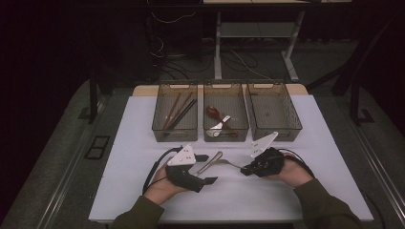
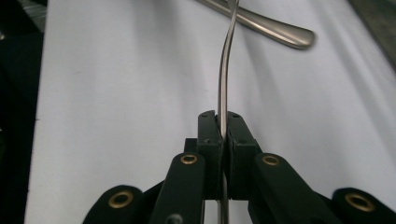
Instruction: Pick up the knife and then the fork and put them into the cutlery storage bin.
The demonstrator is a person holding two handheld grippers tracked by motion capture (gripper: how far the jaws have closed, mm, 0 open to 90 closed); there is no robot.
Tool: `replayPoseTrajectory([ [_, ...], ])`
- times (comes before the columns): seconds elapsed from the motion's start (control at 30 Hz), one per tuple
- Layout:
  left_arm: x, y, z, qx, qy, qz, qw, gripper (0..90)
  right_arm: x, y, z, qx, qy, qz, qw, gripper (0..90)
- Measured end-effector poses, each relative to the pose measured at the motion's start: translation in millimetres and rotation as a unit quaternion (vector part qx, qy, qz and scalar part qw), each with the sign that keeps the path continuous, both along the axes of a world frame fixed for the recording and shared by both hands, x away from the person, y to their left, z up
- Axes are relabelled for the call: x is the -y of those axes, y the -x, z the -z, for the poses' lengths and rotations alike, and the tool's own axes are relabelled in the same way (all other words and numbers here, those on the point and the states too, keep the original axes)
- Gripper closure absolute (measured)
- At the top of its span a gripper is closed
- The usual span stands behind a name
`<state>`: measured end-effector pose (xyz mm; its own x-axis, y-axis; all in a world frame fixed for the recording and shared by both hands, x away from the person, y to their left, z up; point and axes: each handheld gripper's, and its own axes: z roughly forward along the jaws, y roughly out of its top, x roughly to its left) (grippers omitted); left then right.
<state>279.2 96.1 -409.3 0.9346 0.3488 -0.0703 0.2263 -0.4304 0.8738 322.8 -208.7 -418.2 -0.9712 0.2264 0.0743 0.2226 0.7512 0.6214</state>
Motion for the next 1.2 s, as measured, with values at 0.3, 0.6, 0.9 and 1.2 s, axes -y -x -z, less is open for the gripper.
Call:
replayPoseTrajectory([
  [0.3, -23.1, 7.6, 15.9, -0.004, -0.004, -0.048, 0.9988, 13.3, 21.8, -7.3, -4.2, 0.007, -0.017, 0.059, 0.9981, 85.7],
  [0.6, -49.7, 15.8, 26.8, -0.009, -0.008, -0.109, 0.9940, 2.2, 36.4, -10.7, -9.6, 0.006, -0.033, 0.110, 0.9934, 85.7],
  [0.9, -67.3, 18.3, 28.0, -0.021, 0.008, -0.145, 0.9892, 0.0, 47.9, -17.1, -17.3, 0.012, -0.044, 0.149, 0.9878, 85.7],
  [1.2, -63.8, 18.9, 27.5, -0.034, 0.002, -0.147, 0.9886, 0.0, 62.4, -27.2, -33.9, 0.018, -0.053, 0.185, 0.9811, 85.6],
])
